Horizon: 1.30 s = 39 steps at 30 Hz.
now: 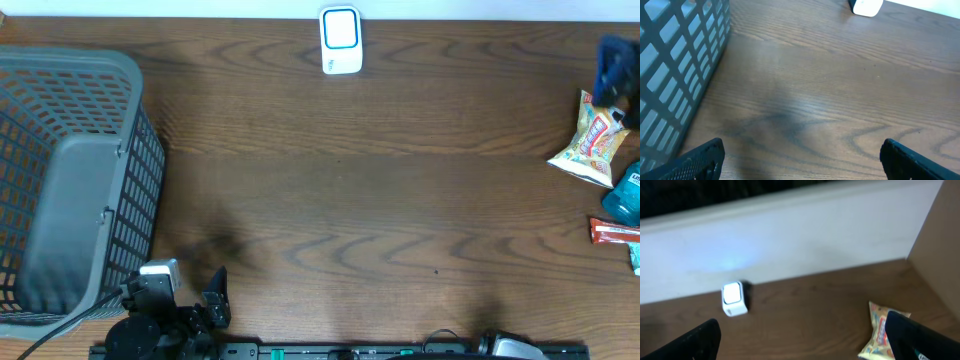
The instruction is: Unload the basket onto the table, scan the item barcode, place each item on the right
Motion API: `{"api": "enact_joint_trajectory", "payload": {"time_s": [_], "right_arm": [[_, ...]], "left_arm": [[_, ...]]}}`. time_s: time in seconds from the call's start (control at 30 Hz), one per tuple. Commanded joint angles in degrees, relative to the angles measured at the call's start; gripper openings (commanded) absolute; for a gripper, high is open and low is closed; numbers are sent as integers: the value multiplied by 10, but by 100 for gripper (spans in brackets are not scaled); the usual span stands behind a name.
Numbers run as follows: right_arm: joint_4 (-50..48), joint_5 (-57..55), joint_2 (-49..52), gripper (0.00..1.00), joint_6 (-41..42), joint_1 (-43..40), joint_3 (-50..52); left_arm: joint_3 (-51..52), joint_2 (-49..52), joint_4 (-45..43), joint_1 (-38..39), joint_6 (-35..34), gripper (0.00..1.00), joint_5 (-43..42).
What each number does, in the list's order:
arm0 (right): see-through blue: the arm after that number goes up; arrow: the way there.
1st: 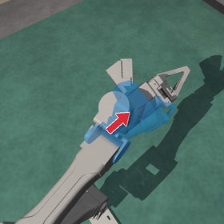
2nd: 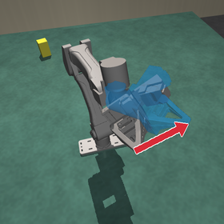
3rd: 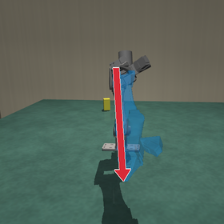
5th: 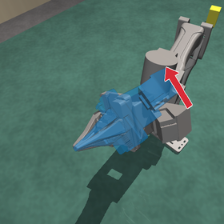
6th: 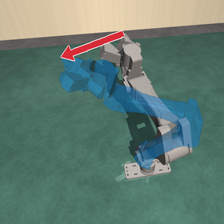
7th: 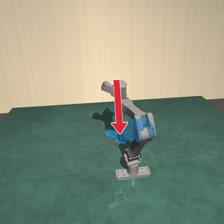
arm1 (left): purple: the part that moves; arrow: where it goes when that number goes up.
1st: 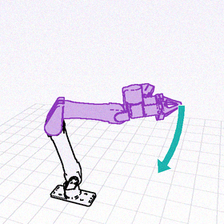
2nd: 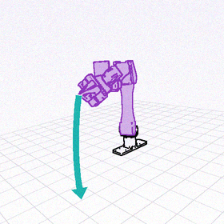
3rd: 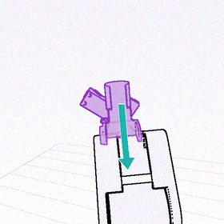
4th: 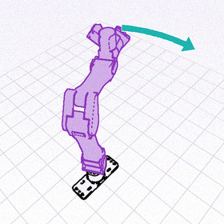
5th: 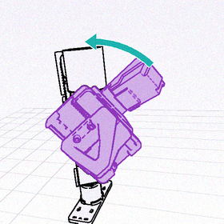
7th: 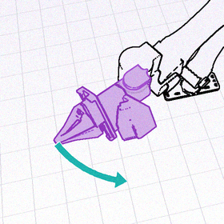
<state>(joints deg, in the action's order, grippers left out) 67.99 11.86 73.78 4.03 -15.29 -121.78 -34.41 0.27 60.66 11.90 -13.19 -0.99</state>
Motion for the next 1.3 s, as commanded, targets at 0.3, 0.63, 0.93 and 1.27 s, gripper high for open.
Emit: {"api": "enact_joint_trajectory", "payload": {"time_s": [0.3,0.63,0.93,1.27], "right_arm": [[19,5,-195,99,-3,4,4],[135,4,-283,99,-3,92,11],[93,-14,-382,99,-3,113,133],[-196,-8,-556,99,16,123,511]], "left_arm": [[-2,0,0,2,9,99,1],[-2,0,0,2,9,99,1],[-2,0,0,2,9,99,1],[-2,0,0,2,9,99,1]]}}
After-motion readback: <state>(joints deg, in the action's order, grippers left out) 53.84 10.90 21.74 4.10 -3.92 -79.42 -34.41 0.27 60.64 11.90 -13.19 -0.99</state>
